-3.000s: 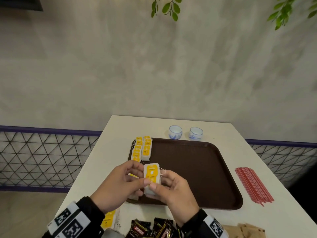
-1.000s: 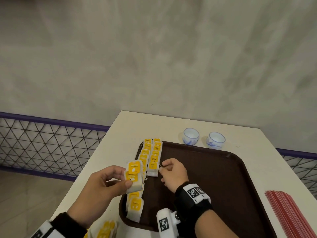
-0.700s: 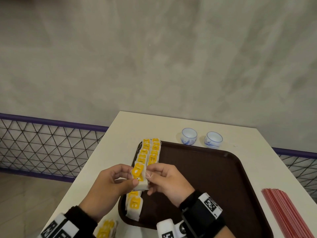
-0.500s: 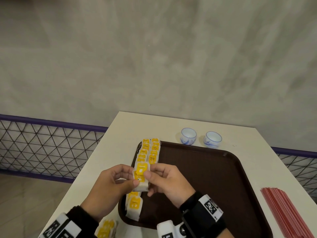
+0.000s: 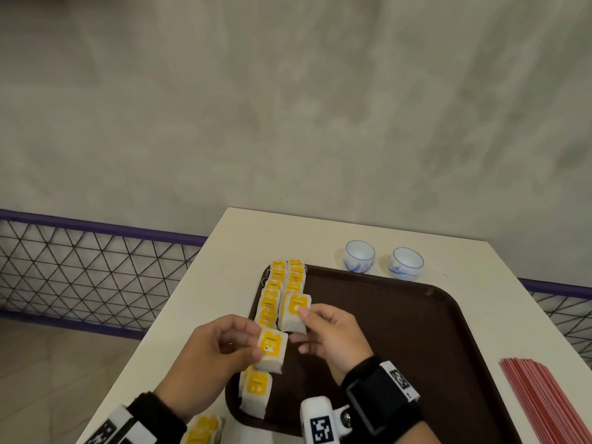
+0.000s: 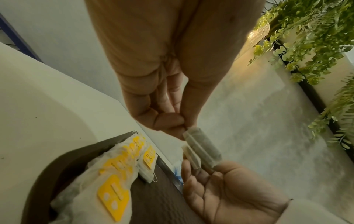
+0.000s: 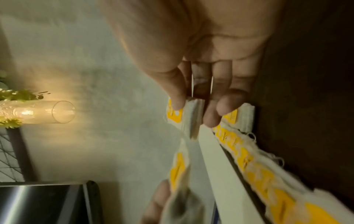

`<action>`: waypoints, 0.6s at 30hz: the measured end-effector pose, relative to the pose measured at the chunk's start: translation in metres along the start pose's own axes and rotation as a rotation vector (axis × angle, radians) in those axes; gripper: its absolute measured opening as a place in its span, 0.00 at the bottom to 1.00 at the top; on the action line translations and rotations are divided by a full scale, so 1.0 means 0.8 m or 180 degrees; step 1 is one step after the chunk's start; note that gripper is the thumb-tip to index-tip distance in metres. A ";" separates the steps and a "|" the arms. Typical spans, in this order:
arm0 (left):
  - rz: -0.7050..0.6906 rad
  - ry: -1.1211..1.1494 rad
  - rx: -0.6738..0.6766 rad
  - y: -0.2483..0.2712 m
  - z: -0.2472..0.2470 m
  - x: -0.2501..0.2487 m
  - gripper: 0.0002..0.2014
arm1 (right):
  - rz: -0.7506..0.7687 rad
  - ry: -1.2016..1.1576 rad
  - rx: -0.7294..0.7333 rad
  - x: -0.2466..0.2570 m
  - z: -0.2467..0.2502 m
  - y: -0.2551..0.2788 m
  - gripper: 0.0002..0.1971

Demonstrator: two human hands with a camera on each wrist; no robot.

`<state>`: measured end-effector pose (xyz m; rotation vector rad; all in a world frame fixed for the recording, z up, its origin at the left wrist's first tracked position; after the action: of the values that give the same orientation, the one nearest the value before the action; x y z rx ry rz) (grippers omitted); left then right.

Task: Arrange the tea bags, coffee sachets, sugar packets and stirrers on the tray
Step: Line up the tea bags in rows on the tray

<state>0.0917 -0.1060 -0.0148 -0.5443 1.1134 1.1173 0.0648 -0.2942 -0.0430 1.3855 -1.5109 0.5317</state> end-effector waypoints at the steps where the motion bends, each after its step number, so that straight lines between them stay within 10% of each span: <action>1: 0.0002 0.0005 0.0012 0.000 0.001 0.000 0.12 | 0.0004 0.0075 -0.0140 0.001 0.006 -0.004 0.07; 18: -0.0226 -0.0409 -0.0090 -0.002 0.007 0.000 0.09 | 0.0110 0.2210 -0.0925 -0.027 0.019 -0.055 0.12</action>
<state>0.0957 -0.1021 -0.0130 -0.5228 0.9614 1.0924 0.0971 -0.3073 -0.0806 0.8240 -0.9924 0.6943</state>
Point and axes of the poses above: each hand's wrist, its own y-axis away from the middle knuckle, its own z-axis out of the back of the hand, x = y × z, the point moved 6 cm from there along -y, towards the middle knuckle, and after that the axes turned 14 degrees about -y, right-handed, at the moved point
